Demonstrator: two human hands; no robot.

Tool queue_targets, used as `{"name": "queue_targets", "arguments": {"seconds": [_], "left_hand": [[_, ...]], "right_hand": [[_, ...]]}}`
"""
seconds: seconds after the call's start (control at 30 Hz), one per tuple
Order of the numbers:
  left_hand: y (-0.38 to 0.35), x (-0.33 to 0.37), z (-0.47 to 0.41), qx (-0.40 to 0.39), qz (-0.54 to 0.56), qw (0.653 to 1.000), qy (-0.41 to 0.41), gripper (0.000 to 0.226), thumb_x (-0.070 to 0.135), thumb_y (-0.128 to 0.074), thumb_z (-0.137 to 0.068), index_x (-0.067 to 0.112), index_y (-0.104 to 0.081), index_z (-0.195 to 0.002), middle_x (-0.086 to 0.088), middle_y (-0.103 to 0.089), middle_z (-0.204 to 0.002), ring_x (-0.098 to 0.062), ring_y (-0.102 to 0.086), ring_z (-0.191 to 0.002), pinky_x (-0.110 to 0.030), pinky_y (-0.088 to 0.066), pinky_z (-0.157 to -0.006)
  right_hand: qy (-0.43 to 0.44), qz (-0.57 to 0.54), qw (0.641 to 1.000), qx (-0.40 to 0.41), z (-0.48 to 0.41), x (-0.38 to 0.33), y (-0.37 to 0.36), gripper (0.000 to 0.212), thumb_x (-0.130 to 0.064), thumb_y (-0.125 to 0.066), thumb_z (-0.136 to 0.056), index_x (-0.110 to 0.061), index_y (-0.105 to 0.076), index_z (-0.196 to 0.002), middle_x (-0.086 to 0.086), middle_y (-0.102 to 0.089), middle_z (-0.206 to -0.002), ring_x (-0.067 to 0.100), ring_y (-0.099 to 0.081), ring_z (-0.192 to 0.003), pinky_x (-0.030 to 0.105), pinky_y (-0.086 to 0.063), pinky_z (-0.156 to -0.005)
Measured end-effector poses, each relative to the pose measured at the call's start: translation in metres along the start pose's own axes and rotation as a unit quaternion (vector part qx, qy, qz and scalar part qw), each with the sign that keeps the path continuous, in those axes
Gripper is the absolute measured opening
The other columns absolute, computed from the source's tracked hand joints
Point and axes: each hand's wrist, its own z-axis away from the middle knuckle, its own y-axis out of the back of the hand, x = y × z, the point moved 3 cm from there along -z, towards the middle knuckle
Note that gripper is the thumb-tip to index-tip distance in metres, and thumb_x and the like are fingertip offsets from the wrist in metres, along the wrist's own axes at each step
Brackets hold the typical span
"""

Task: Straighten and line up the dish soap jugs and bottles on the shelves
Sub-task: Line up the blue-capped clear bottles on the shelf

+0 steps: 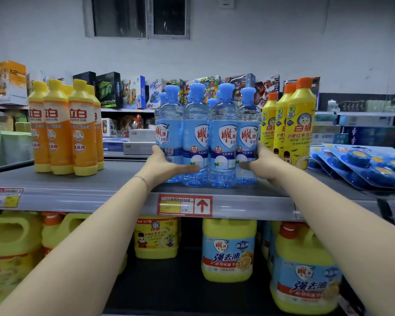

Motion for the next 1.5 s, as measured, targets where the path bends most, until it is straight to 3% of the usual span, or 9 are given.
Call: {"name": "queue_targets", "arguments": {"seconds": [0.17, 0.37, 0.5, 0.67, 0.8, 0.9, 1.1, 1.33, 1.5], "left_hand": [[0.0, 0.0, -0.001, -0.003, 0.003, 1.0, 0.003, 0.107, 0.04, -0.091, -0.055, 0.013, -0.024, -0.134, 0.004, -0.046, -0.132, -0.015, -0.048, -0.118, -0.028, -0.043, -0.095], [0.003, -0.005, -0.006, 0.014, -0.007, 1.0, -0.002, 0.072, 0.057, -0.053, -0.09, 0.013, -0.031, -0.143, 0.001, -0.047, -0.124, -0.009, -0.049, -0.097, -0.021, -0.039, -0.077], [0.005, -0.007, -0.01, 0.048, 0.007, 0.999, 0.009, 0.066, 0.054, -0.048, -0.093, 0.01, -0.038, -0.141, -0.013, -0.05, -0.135, -0.015, -0.049, -0.098, -0.029, -0.04, -0.088], [0.004, -0.007, -0.011, 0.032, -0.056, 0.998, 0.017, 0.055, 0.05, -0.038, -0.098, 0.013, -0.037, -0.139, -0.006, -0.046, -0.122, -0.019, -0.044, -0.102, -0.032, -0.032, -0.084], [0.001, -0.005, -0.011, 0.041, -0.068, 0.997, 0.014, 0.041, 0.028, -0.036, -0.103, 0.012, -0.037, -0.141, -0.011, -0.042, -0.127, -0.029, -0.045, -0.116, -0.036, -0.035, -0.094], [0.003, -0.006, -0.012, 0.051, -0.024, 0.998, 0.024, 0.027, 0.028, -0.039, -0.101, 0.01, -0.04, -0.12, -0.014, -0.051, -0.125, -0.028, -0.051, -0.106, -0.038, -0.04, -0.089], [0.004, -0.012, -0.018, 0.044, 0.01, 0.998, 0.042, 0.025, 0.027, -0.043, -0.098, 0.011, -0.04, -0.117, -0.013, -0.058, -0.111, -0.026, -0.055, -0.093, -0.04, -0.048, -0.077], [0.014, -0.016, -0.026, -0.001, 0.017, 0.997, 0.072, 0.034, 0.014, -0.051, -0.088, 0.007, -0.044, -0.121, -0.013, -0.059, -0.11, -0.029, -0.058, -0.1, -0.035, -0.046, -0.081], [0.045, -0.03, -0.056, 0.02, 0.024, 0.992, 0.12, 0.064, 0.02, -0.052, -0.086, 0.004, -0.024, -0.141, -0.019, -0.048, -0.133, -0.03, -0.053, -0.113, -0.04, -0.047, -0.083]], "right_hand": [[0.023, 0.036, 0.999, 0.018, -0.003, 0.002, -0.003, 0.063, -0.017, -0.068, -0.086, -0.016, -0.033, -0.138, 0.005, -0.054, -0.127, 0.021, -0.053, -0.108, 0.035, -0.044, -0.089], [0.13, 0.126, 0.96, 0.212, 0.016, -0.009, 0.002, 0.049, -0.023, -0.069, -0.082, -0.01, -0.037, -0.116, 0.007, -0.043, -0.111, 0.022, -0.047, -0.096, 0.034, -0.046, -0.074], [0.103, 0.13, 0.972, 0.166, 0.01, -0.01, 0.0, 0.054, -0.023, -0.068, -0.085, -0.009, -0.033, -0.124, 0.011, -0.049, -0.122, 0.029, -0.053, -0.107, 0.036, -0.048, -0.078], [0.071, 0.133, 0.98, 0.131, -0.002, -0.008, -0.004, 0.052, -0.021, -0.066, -0.087, -0.009, -0.034, -0.127, 0.014, -0.057, -0.123, 0.032, -0.058, -0.109, 0.042, -0.05, -0.083], [0.074, 0.107, 0.985, 0.109, -0.004, -0.006, -0.001, 0.051, -0.019, -0.066, -0.088, -0.009, -0.036, -0.128, 0.013, -0.056, -0.126, 0.031, -0.056, -0.113, 0.041, -0.049, -0.087], [0.069, 0.087, 0.989, 0.101, -0.002, -0.003, 0.0, 0.057, -0.017, -0.07, -0.084, -0.011, -0.035, -0.13, 0.011, -0.054, -0.127, 0.029, -0.055, -0.113, 0.037, -0.048, -0.086], [0.233, 0.185, 0.907, 0.298, 0.034, -0.026, -0.015, 0.026, -0.017, -0.06, -0.085, -0.007, -0.048, -0.105, 0.005, -0.05, -0.096, 0.022, -0.05, -0.084, 0.03, -0.037, -0.064], [0.414, 0.261, 0.846, 0.213, 0.058, -0.074, -0.083, 0.011, -0.018, -0.051, -0.08, -0.008, -0.054, -0.083, 0.004, -0.056, -0.076, 0.024, -0.054, -0.069, 0.033, -0.045, -0.049], [0.453, 0.331, 0.804, 0.197, 0.054, -0.106, -0.13, 0.014, -0.014, -0.058, -0.073, -0.006, -0.059, -0.084, 0.01, -0.057, -0.088, 0.03, -0.055, -0.082, 0.039, -0.05, -0.063]]}}
